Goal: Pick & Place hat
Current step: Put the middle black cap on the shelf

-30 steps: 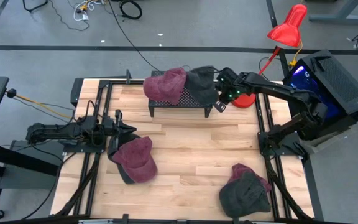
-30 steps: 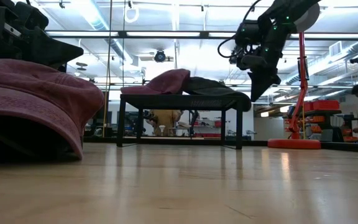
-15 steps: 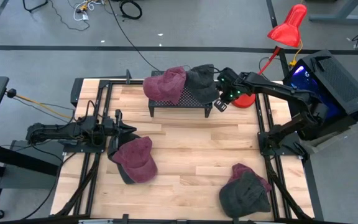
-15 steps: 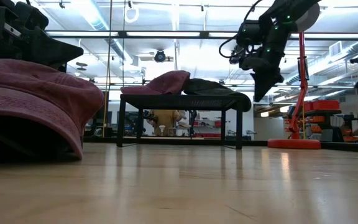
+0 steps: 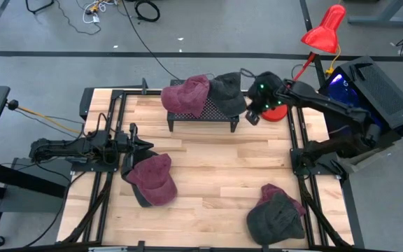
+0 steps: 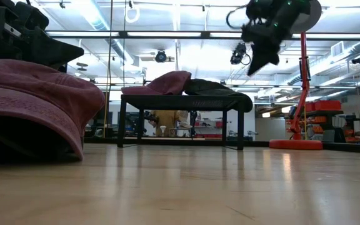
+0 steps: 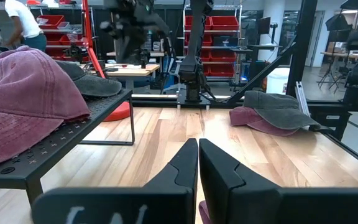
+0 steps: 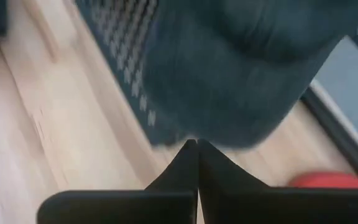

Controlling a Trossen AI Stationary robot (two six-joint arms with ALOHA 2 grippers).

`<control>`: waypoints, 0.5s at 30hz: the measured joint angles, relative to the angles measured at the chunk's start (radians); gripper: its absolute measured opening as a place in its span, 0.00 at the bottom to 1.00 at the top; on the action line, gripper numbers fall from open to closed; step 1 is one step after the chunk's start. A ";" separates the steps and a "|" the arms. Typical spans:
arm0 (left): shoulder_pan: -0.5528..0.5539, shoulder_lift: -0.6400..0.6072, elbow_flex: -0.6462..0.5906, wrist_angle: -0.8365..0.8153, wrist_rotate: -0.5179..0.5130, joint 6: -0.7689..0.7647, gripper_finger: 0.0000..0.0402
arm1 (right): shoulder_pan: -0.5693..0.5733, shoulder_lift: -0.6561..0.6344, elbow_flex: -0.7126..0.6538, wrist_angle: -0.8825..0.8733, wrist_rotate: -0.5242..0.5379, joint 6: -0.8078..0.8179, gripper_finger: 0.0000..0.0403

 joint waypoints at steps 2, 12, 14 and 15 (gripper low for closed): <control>0.000 0.000 0.000 0.000 0.000 0.000 0.05 | 0.001 0.020 0.051 0.023 0.000 0.015 0.00; 0.000 0.000 0.000 0.000 0.000 0.000 0.05 | -0.036 0.209 0.245 0.118 0.003 0.010 0.00; 0.000 0.000 0.000 0.000 0.000 0.000 0.05 | -0.045 0.245 0.269 0.148 0.005 0.010 0.00; 0.000 0.000 0.000 0.000 0.000 0.000 0.05 | -0.049 0.262 0.280 0.168 0.014 0.008 0.00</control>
